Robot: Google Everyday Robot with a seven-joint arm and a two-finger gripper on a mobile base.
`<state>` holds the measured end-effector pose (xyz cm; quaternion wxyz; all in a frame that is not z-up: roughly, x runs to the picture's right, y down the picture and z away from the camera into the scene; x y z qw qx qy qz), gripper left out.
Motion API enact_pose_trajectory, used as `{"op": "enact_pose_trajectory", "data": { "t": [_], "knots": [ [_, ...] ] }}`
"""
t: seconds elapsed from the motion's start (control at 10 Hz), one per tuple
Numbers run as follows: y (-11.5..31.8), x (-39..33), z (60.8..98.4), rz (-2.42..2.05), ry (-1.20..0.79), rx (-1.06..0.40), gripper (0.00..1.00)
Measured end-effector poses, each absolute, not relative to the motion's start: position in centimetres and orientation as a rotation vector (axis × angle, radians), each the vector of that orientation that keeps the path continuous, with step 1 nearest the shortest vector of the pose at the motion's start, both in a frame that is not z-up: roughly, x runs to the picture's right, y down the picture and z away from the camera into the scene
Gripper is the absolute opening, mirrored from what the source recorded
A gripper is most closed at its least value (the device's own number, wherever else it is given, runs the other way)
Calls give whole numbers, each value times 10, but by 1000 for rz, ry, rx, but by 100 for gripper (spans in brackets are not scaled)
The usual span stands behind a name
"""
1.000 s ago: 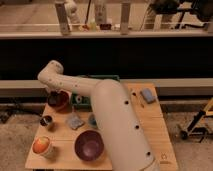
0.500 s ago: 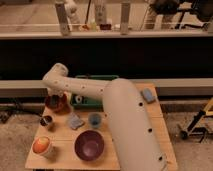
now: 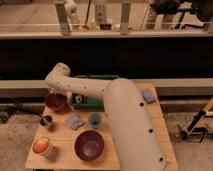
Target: Wipe red bowl with eraser
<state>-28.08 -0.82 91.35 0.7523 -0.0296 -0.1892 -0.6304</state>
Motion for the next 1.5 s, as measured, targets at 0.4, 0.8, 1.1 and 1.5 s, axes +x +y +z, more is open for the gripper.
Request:
{"op": "enact_pose_trajectory", "data": {
  "t": [0.4, 0.8, 1.1, 1.5],
  "knots": [
    [-25, -301, 924, -1426, -418, -35, 0],
    [-26, -312, 922, -1465, -490, -1, 0],
    [-26, -312, 922, -1465, -490, 0, 0],
    [-26, -312, 922, -1465, -490, -1, 0]
  ]
}}
